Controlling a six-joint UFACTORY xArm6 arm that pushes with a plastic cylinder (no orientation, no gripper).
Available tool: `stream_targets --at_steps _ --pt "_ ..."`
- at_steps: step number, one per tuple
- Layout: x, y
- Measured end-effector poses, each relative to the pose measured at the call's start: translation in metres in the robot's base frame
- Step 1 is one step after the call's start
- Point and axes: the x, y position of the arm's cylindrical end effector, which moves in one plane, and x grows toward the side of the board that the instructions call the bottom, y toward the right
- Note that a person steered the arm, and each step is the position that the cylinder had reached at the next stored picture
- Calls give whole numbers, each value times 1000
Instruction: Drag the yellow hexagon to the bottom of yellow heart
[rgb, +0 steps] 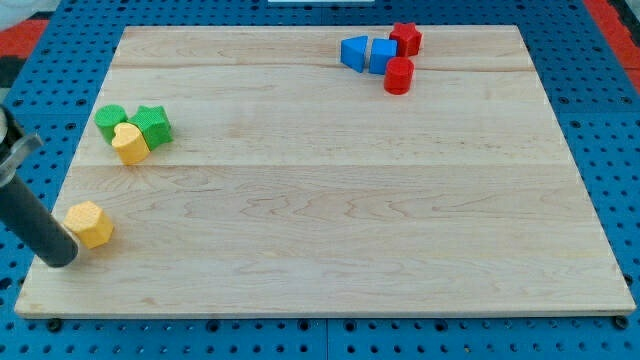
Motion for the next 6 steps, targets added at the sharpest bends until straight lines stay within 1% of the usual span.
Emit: stream_targets --at_steps 1,2,3,4,6 --pt "-13 0" --pt "-13 3" --pt "-13 17" --pt "-21 22" --pt "-69 22"
